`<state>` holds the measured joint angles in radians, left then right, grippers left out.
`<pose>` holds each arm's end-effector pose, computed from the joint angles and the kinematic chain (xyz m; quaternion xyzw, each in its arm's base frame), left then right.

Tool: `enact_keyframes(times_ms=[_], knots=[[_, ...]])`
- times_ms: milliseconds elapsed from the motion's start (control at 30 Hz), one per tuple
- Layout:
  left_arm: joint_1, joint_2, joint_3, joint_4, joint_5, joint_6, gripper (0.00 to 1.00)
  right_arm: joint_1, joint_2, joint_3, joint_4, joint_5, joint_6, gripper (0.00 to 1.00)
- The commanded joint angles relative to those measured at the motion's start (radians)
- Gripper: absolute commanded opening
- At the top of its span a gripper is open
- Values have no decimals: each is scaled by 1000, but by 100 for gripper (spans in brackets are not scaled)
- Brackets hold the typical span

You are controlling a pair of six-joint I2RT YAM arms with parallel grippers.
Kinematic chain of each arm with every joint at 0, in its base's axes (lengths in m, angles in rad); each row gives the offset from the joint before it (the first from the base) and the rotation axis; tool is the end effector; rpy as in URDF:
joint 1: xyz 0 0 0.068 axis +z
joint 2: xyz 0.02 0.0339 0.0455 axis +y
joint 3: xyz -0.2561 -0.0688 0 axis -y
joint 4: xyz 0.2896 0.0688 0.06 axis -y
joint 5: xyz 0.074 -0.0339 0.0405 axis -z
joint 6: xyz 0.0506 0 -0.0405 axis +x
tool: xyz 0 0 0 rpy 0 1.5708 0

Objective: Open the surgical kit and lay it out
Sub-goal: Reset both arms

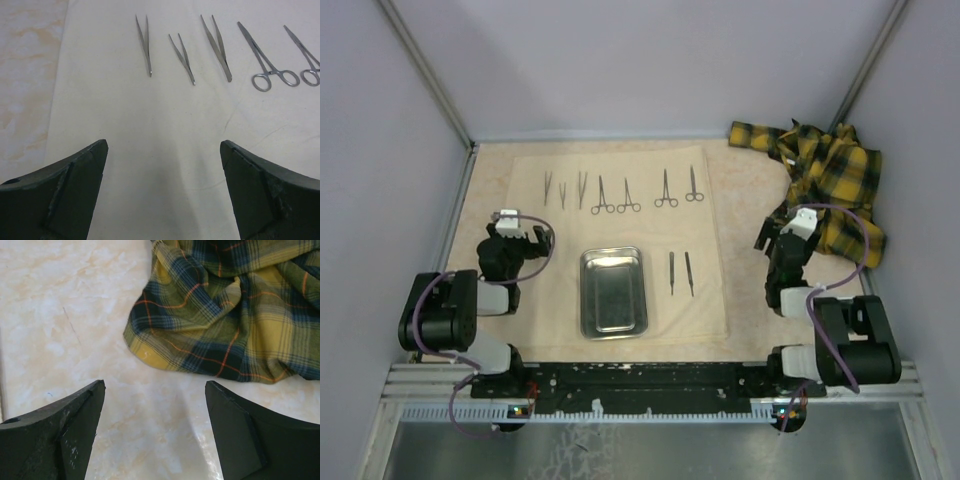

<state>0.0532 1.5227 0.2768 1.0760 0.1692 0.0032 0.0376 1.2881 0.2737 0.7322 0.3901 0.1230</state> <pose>0.2791 0.0063 0.0931 0.0354 0.7629 -0.0465 0.6438 0.2690 -0.0091 0.1116 0.1498 0.7787 -0.1072 0.5998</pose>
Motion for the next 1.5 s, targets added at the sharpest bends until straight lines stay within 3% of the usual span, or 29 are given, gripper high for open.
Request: enact_keyframes(times_ms=[0, 100, 200, 267, 700, 800, 1467], knots=[[6, 26, -62, 229, 41, 18, 100, -7, 91, -43, 348, -36, -16, 82], [4, 52, -79, 276, 78, 33, 100, 1, 97, -52, 349, -63, -29, 82], [2, 69, -53, 246, 165, 68, 99, 1, 163, -131, 565, -97, -60, 82], [1, 70, -53, 241, 165, 68, 100, 0, 135, -120, 497, -85, -47, 82], [-10, 76, -23, 189, 112, 66, 100, 13, 158, -103, 502, -96, -71, 83], [-12, 72, -31, 199, 107, 69, 100, 16, 158, -89, 478, -193, -110, 83], [-15, 73, -31, 202, 106, 69, 100, 16, 158, -88, 478, -197, -112, 83]])
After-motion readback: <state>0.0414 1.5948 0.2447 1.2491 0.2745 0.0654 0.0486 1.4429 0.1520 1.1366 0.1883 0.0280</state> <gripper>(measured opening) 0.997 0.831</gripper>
